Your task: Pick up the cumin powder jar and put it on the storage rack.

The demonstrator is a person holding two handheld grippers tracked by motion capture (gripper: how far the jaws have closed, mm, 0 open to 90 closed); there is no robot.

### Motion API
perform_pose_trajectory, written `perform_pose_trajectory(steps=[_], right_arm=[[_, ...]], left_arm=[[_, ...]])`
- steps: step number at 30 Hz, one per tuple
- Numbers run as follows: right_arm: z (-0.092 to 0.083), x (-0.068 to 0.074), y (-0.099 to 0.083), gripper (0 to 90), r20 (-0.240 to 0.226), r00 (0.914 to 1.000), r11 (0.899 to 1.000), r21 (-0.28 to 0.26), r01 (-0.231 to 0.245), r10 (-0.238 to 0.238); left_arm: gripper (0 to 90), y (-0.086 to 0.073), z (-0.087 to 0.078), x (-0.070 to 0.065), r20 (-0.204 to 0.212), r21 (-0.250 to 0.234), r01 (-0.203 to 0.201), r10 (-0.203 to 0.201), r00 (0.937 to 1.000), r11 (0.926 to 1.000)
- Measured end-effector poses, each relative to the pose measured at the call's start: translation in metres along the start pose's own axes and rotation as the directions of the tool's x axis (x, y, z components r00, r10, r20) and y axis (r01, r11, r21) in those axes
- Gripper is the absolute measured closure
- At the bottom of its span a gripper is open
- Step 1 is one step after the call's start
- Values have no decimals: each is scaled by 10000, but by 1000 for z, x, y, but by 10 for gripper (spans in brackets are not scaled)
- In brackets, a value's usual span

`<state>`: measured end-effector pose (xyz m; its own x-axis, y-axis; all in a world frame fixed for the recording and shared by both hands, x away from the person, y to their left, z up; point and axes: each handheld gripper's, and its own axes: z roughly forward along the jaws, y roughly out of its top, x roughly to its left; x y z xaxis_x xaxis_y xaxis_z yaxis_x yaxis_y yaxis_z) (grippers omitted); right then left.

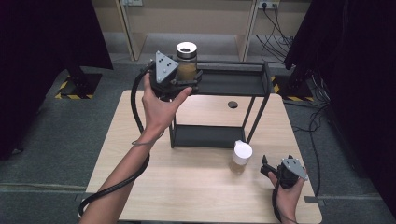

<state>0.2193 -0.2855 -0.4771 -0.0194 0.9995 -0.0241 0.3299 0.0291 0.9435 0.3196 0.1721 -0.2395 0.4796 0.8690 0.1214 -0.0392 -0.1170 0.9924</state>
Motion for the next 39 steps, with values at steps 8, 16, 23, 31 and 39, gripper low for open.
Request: perform_pose_trajectory(steps=[8, 16, 23, 31, 39], right_arm=[[0, 0, 0, 28, 9, 10000, 10000, 5, 3, -3], [0, 1, 0, 28, 20, 10000, 10000, -11, 14, -14], [0, 0, 0, 28, -2, 10000, 10000, -11, -48, 48], [0, 0, 0, 28, 13, 10000, 10000, 6, -12, 12], [0, 0, 0, 28, 18, 10000, 10000, 13, -6, 6]], left_arm=[[13, -6, -12, -1, 238, -80, 87, -85, 9997, 9999], [13, -12, -27, -6, 470, -255, 42, -30, 9989, 9997], [17, -26, -42, -10, 513, -384, 0, 20, 9987, 9993], [17, -44, -58, -11, 525, -338, 35, -17, 9986, 9994], [17, -61, -70, -14, 600, -301, -2, 20, 9982, 9995]])
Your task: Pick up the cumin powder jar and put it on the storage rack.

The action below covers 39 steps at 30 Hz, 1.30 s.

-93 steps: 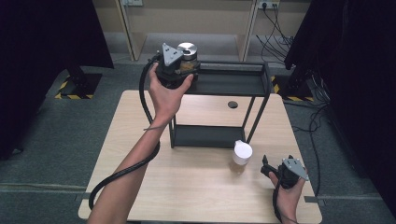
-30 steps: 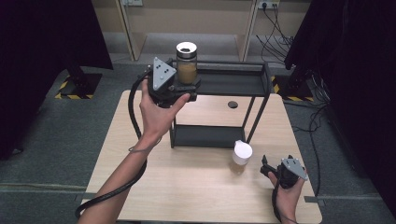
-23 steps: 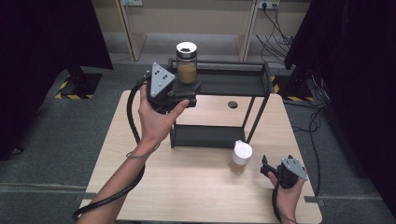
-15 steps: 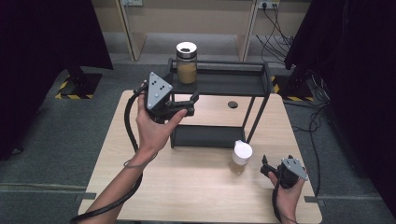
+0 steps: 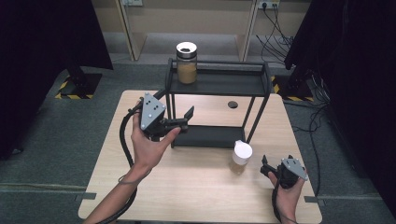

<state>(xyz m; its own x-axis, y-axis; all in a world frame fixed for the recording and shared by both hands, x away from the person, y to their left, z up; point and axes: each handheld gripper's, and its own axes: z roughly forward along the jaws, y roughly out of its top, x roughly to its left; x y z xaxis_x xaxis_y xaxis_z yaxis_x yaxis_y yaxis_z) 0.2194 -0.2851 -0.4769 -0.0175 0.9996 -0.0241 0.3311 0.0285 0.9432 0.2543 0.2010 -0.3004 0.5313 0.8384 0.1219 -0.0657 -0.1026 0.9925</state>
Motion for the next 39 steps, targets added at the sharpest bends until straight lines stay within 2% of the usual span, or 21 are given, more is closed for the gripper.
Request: perform_pose_trajectory(steps=[12, 24, 31, 36, 39], right_arm=[[0, 0, 0, 28, 16, 10000, 10000, -10, 61, -61], [0, 1, 0, 28, 20, 10000, 10000, -23, 72, -72], [0, 0, -1, 28, 12, 10000, 10000, -35, 55, -55], [0, 0, 0, 28, 14, 10000, 10000, -23, 63, -63], [0, 1, -1, 28, 23, 10000, 10000, -38, 92, -92]], left_arm=[[17, -27, -16, -5, 44, 114, 21, -22, 10000, 9999], [17, -48, -24, -8, 226, 272, 72, -78, 9997, 9996], [16, -65, -25, -7, 308, 475, 351, -366, 9989, 9983], [15, -84, -29, -7, 362, 426, 739, -754, 9965, 9964], [15, -92, -30, -7, 428, 513, 823, -845, 9955, 9953]])
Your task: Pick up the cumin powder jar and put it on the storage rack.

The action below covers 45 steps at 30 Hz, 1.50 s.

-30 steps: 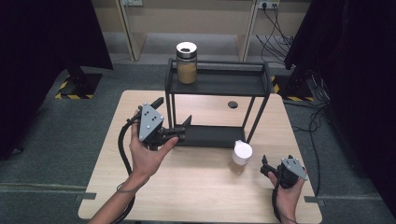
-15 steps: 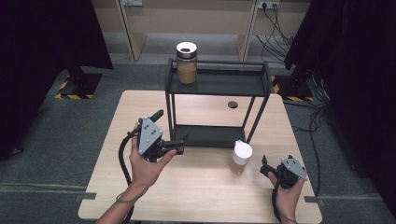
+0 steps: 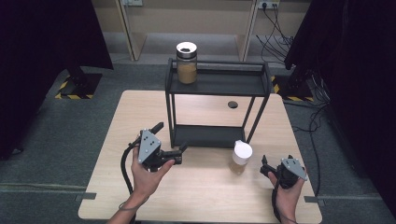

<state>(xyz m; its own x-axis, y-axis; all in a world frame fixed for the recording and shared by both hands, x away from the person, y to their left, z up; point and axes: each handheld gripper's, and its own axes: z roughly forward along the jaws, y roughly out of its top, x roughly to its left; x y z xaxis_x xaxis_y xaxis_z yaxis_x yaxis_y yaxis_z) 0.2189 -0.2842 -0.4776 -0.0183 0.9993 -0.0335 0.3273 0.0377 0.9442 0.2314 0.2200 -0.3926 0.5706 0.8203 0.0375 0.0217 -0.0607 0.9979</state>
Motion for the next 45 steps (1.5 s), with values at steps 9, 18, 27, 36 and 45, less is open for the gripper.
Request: perform_pose_trajectory(steps=[9, 18, 27, 36, 45], right_arm=[[0, -1, 0, 28, -18, 10000, 10000, 3, -31, 31], [0, -1, 0, 28, -24, 10000, 10000, 26, -9, 9], [0, 0, 0, 29, -1, 10000, 10000, 2, 33, -33], [0, 0, 0, 30, -23, 10000, 10000, -22, -20, 20], [0, -1, 0, 30, -45, 10000, 10000, -9, -28, 28]], left_arm=[[14, -18, -2, -3, -66, 141, -9, 10, 10000, 9999], [12, -40, -4, -4, -260, 439, 164, -152, 9995, 9989], [18, -71, -5, -8, -349, 1278, 400, -358, 9987, 9910], [27, -91, -2, -13, -413, 2030, 782, -712, 9966, 9760], [28, -95, 1, -16, -399, 2245, 744, -671, 9969, 9716]])
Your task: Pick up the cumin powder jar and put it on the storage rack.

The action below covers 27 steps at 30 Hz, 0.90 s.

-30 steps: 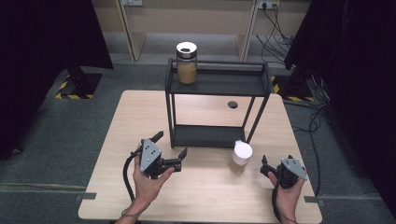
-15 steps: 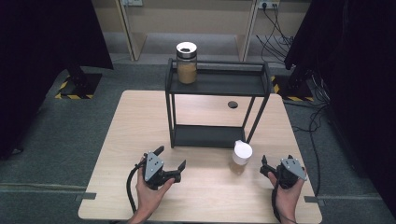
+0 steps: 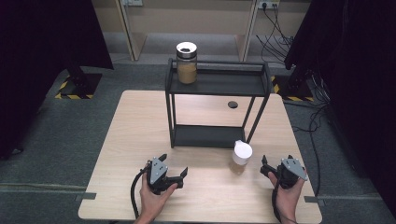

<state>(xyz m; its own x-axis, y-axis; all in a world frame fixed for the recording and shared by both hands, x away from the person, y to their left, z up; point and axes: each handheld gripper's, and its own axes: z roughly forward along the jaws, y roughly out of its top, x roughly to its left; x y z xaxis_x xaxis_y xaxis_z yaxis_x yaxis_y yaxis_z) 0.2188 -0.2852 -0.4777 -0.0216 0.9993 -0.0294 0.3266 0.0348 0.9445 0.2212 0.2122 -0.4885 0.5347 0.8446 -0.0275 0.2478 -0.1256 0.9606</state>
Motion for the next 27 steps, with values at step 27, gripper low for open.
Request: perform_pose_trajectory(steps=[27], right_arm=[[0, -1, 0, 30, -41, 10000, 10000, 16, -3, 3]], left_arm=[[35, -1, 1, -1, 82, 156, 136, -137, 9999, 9998]])
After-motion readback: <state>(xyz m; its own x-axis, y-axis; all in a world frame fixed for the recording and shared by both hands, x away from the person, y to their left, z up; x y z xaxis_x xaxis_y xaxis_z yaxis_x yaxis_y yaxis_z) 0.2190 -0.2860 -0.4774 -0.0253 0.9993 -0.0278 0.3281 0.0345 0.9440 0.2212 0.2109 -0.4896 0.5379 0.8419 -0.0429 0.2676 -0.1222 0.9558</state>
